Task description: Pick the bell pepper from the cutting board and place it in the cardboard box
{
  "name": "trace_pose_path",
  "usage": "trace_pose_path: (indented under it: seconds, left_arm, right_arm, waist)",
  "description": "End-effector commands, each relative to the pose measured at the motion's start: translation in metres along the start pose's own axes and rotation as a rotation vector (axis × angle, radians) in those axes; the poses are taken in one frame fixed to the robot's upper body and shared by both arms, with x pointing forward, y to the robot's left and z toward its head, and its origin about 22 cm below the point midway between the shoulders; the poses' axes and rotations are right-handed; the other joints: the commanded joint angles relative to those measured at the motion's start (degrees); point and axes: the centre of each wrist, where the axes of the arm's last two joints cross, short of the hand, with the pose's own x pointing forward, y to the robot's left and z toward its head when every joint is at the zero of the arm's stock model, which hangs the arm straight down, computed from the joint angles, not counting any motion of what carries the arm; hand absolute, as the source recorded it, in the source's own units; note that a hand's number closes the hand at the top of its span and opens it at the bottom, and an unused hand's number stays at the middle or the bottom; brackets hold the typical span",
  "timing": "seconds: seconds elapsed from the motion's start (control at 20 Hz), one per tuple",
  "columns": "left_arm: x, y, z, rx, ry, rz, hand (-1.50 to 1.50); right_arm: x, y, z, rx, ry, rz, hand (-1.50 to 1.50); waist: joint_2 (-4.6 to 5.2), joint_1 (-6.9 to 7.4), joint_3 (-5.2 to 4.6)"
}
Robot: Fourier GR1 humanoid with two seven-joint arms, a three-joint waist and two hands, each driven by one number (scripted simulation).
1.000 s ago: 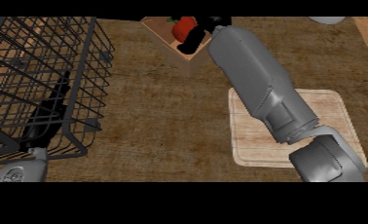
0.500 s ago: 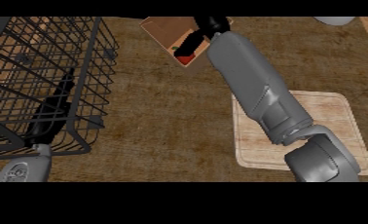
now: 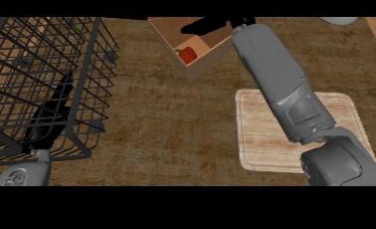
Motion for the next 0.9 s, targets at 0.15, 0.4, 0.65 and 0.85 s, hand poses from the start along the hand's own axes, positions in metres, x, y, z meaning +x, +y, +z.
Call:
trace_pose_path:
  seconds: [0.15,0.4,0.65,0.85]
  left_arm:
    - [0.023,-0.022,0.001,-0.055,-0.041,0.089,0.00]
    - [0.007,-0.022,0.005,-0.030,-0.027,0.084,0.00]
    - [0.021,-0.028,0.002,-0.040,-0.018,0.079,0.00]
    - [0.013,-0.023,0.008,-0.047,-0.033,0.074,0.00]
  right_arm:
    - [-0.011,-0.077,-0.007,-0.203,-0.001,-0.193,-1.50]
    - [-0.044,-0.147,0.008,-0.308,0.038,-0.189,-1.50]
    - [-0.065,-0.198,0.027,-0.303,0.014,-0.220,-1.50]
    - [-0.077,-0.230,0.042,-0.271,-0.002,-0.177,-1.50]
  waist:
    - [-0.46,-1.15,0.22]
    - [0.09,-1.49,0.20]
    - [-0.23,-2.00,0.29]
    - [-0.21,-1.20,0.28]
